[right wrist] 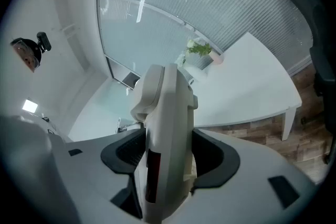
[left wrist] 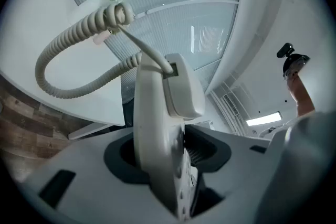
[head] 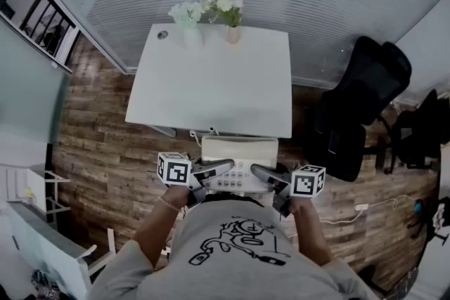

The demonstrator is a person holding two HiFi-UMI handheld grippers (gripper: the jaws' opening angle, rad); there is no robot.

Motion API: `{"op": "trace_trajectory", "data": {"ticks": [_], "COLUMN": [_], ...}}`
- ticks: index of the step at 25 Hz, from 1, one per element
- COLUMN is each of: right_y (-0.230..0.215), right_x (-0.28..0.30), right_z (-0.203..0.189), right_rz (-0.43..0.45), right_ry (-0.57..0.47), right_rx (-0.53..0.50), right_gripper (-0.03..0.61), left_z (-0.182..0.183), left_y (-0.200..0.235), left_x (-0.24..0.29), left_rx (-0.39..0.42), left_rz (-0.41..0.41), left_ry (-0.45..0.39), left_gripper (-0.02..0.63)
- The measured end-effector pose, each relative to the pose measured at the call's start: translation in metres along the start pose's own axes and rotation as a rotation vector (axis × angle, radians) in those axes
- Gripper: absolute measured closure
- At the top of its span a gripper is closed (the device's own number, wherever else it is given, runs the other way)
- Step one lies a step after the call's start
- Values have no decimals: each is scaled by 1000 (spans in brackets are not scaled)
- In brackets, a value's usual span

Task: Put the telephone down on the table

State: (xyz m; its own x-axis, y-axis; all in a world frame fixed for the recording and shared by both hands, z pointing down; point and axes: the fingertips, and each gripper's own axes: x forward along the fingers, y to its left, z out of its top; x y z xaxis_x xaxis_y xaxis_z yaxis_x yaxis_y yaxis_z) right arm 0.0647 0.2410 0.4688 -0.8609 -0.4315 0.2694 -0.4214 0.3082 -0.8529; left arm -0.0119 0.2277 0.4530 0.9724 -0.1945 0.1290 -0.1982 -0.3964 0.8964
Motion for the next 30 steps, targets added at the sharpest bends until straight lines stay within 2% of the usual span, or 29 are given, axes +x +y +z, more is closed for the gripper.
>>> {"op": "trace_trajectory", "data": {"ticks": [30], "right_y": [-2], "right_x": [-8], "right_z": [-1], "right_rz": [9], "right_ry": [32], "right_rx": [-17], "right_gripper": [290], "left_z": [-6], "left_y": [-4], "left_x": [5], "left_rx": [-8], "left_rz": [12], "left_ry": [-35], "left_gripper": [413]}}
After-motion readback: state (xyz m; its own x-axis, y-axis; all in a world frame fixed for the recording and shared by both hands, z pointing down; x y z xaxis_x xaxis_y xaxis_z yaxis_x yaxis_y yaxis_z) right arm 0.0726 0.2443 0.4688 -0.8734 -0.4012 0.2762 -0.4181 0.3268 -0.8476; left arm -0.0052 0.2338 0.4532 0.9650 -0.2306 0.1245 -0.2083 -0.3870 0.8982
